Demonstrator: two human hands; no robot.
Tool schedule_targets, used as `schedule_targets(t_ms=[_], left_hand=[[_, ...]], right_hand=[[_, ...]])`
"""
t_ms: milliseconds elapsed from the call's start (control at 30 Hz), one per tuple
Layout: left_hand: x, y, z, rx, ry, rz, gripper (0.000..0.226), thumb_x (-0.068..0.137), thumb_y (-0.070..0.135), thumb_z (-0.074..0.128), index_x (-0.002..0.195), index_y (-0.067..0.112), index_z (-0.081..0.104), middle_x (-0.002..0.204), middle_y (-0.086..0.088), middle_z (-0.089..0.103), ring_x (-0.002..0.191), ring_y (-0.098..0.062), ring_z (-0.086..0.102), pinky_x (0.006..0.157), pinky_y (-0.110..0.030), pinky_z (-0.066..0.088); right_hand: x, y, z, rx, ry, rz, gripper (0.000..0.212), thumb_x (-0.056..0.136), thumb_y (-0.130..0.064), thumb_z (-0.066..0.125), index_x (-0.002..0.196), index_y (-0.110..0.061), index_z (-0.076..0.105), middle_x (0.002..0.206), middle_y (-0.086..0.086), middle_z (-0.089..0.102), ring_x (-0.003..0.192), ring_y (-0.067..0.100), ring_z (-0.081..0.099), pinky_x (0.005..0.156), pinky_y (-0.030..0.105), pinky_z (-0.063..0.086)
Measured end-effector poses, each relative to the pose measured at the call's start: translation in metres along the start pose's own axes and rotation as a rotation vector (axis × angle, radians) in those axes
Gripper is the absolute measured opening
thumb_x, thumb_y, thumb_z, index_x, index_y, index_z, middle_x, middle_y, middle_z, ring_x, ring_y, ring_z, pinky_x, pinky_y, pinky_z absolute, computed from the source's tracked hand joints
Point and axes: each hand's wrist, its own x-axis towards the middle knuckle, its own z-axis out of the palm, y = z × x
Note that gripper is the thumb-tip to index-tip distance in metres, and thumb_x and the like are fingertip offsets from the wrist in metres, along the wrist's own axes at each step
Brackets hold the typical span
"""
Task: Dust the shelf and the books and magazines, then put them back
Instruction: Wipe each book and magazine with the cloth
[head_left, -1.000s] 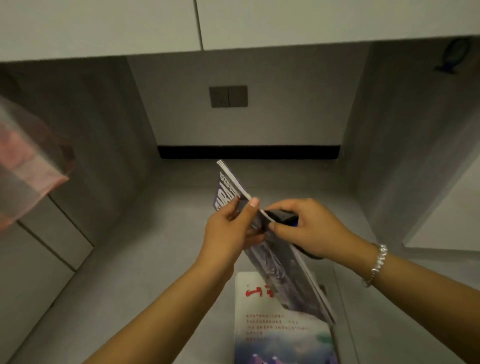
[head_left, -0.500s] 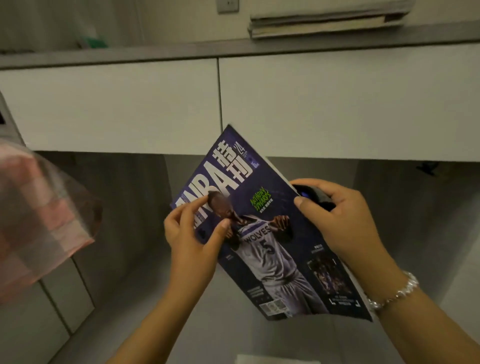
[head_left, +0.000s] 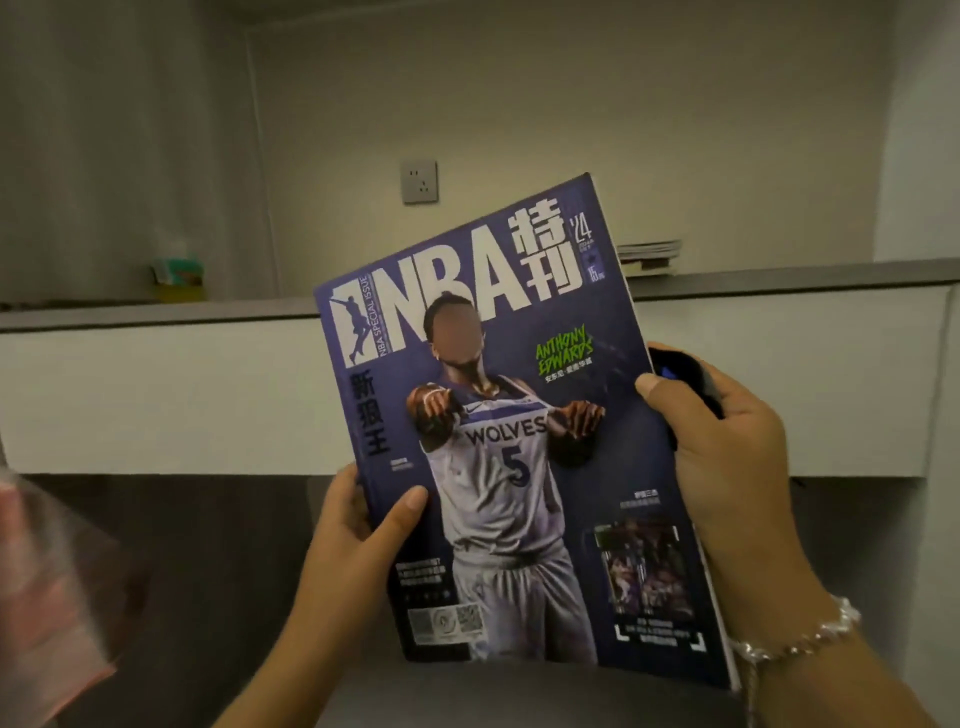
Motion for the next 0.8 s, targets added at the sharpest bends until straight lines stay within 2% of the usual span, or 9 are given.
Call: schedule_targets(t_ms=[100, 200, 267, 334, 400, 467, 634, 701, 801], left_hand=[[0.022, 0.026, 0.011, 0.012, 0.033, 0.107, 0.037, 0.076, 0.018, 0.064, 0.111, 0.025, 0.056, 0.098, 0.006, 0.073, 0.087, -0.015, 0.071, 0.065, -0.024, 0.058], [0.043, 0.051, 0.021, 0.052, 0.095, 0.209, 0.033, 0.079, 0.016, 0.067, 0.107, 0.031, 0.057, 0.099, 0.006, 0.072, 0.086, -0.011, 0.07, 0.065, -0.022, 0.058], [0.057, 0.067, 0.029, 0.071, 0.114, 0.259, 0.032, 0.083, 0.015, 0.067, 0.108, 0.032, 0.057, 0.1, 0.008, 0.071, 0.085, -0.009, 0.07, 0.065, -0.02, 0.057], [0.074, 0.082, 0.036, 0.088, 0.131, 0.289, 0.036, 0.084, 0.018, 0.068, 0.118, 0.027, 0.057, 0.103, 0.007, 0.07, 0.085, -0.008, 0.07, 0.068, -0.021, 0.057], [0.091, 0.098, 0.044, 0.066, 0.15, 0.289, 0.045, 0.084, 0.02, 0.07, 0.127, 0.021, 0.055, 0.108, 0.003, 0.069, 0.087, -0.012, 0.07, 0.072, -0.026, 0.058], [0.109, 0.111, 0.054, 0.036, 0.155, 0.281, 0.045, 0.084, 0.021, 0.071, 0.126, 0.017, 0.056, 0.108, 0.0, 0.07, 0.087, -0.016, 0.07, 0.073, -0.032, 0.059], [0.138, 0.121, 0.078, -0.001, 0.146, 0.26, 0.041, 0.084, 0.018, 0.072, 0.122, 0.017, 0.057, 0.101, -0.002, 0.07, 0.079, -0.016, 0.071, 0.066, -0.031, 0.058], [0.147, 0.12, 0.084, 0.0, 0.117, 0.229, 0.037, 0.084, 0.017, 0.072, 0.118, 0.021, 0.057, 0.1, -0.003, 0.07, 0.079, -0.02, 0.071, 0.067, -0.035, 0.059], [0.16, 0.124, 0.088, 0.005, 0.032, 0.156, 0.03, 0.085, 0.014, 0.07, 0.113, 0.019, 0.062, 0.101, -0.006, 0.071, 0.08, -0.024, 0.071, 0.068, -0.036, 0.058]], right_hand=[[0.023, -0.009, -0.003, 0.018, -0.018, 0.012, 0.017, 0.091, -0.01, 0.057, 0.089, -0.023, 0.067, 0.07, -0.01, 0.071, 0.061, 0.004, 0.067, 0.05, 0.016, 0.05], [0.045, -0.021, -0.007, -0.002, -0.11, 0.013, 0.013, 0.088, -0.014, 0.06, 0.094, -0.024, 0.067, 0.08, -0.007, 0.074, 0.068, 0.01, 0.07, 0.054, 0.02, 0.053], [0.057, -0.031, -0.012, -0.115, -0.158, -0.036, 0.014, 0.085, -0.015, 0.064, 0.092, -0.027, 0.067, 0.079, -0.007, 0.074, 0.067, 0.011, 0.07, 0.052, 0.019, 0.052], [0.066, -0.039, -0.017, -0.245, -0.177, -0.086, 0.014, 0.083, -0.017, 0.067, 0.088, -0.03, 0.068, 0.078, -0.006, 0.074, 0.068, 0.012, 0.07, 0.055, 0.023, 0.053], [0.071, -0.044, -0.021, -0.292, -0.165, -0.086, 0.014, 0.08, -0.02, 0.07, 0.084, -0.032, 0.068, 0.076, -0.008, 0.073, 0.068, 0.011, 0.07, 0.059, 0.026, 0.054], [0.073, -0.045, -0.024, -0.284, -0.146, -0.065, 0.014, 0.077, -0.021, 0.071, 0.083, -0.033, 0.067, 0.073, -0.012, 0.072, 0.064, 0.006, 0.068, 0.054, 0.021, 0.052], [0.083, -0.039, -0.025, -0.328, -0.107, -0.031, 0.007, 0.08, -0.023, 0.071, 0.086, -0.026, 0.068, 0.071, -0.009, 0.07, 0.059, 0.002, 0.064, 0.045, 0.015, 0.048], [0.09, -0.033, -0.022, -0.37, -0.062, -0.073, 0.008, 0.084, -0.019, 0.069, 0.083, -0.027, 0.068, 0.072, -0.012, 0.068, 0.061, 0.004, 0.062, 0.05, 0.019, 0.05], [0.101, -0.024, -0.017, -0.279, 0.059, -0.074, 0.018, 0.085, -0.011, 0.067, 0.073, -0.025, 0.068, 0.063, -0.011, 0.066, 0.059, 0.01, 0.059, 0.055, 0.024, 0.049]])
